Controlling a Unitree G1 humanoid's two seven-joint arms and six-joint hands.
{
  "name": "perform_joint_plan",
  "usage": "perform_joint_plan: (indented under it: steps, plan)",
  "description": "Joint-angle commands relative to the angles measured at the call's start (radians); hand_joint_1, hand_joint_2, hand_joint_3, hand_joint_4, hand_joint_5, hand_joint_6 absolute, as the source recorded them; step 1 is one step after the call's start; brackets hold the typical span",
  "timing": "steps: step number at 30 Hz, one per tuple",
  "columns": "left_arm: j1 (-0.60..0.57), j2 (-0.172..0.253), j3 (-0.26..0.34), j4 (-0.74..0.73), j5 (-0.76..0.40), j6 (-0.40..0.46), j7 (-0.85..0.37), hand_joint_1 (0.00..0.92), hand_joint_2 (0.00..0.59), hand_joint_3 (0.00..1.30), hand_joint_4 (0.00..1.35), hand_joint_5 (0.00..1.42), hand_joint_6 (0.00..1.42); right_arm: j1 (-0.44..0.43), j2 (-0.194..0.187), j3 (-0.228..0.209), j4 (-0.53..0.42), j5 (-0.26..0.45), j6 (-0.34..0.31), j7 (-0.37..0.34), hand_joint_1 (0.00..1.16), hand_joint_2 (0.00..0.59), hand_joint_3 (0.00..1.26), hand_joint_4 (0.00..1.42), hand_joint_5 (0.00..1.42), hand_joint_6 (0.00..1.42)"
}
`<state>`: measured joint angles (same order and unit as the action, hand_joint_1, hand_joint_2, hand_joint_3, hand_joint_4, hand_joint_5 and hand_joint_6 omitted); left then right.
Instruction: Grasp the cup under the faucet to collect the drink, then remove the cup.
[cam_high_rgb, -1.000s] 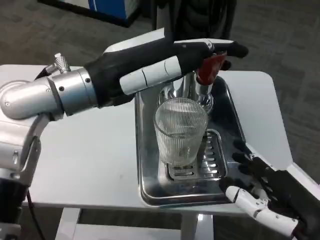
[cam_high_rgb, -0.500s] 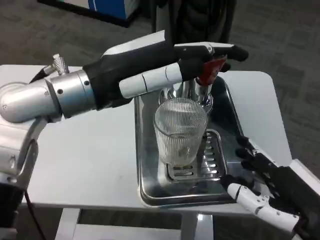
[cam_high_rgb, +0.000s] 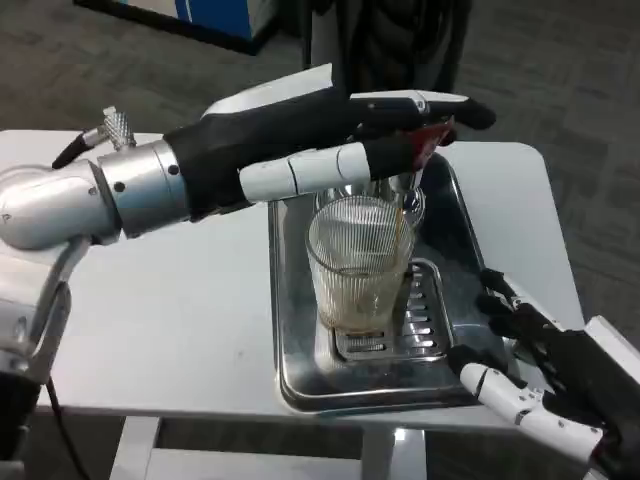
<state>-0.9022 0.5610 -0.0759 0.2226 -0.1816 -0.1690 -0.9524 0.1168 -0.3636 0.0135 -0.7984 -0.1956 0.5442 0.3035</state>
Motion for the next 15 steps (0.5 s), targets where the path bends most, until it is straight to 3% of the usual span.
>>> perform_joint_plan:
  steps: [1, 15]
  plan:
    - [0.043, 0.023, -0.034, 0.009, 0.049, 0.013, -0.021, 0.0, 0.068, 0.17, 0.05, 0.08, 0.0, -0.006, 0.004, 0.001, 0.005, 0.002, -0.017, -0.01, 0.47, 0.364, 0.01, 0.06, 0.06, 0.03]
    - [0.049, 0.029, -0.039, 0.008, 0.047, 0.016, -0.003, 0.0, 0.077, 0.17, 0.05, 0.08, 0.0, -0.028, 0.035, -0.008, 0.045, -0.003, -0.059, -0.062, 0.58, 0.309, 0.01, 0.07, 0.09, 0.08]
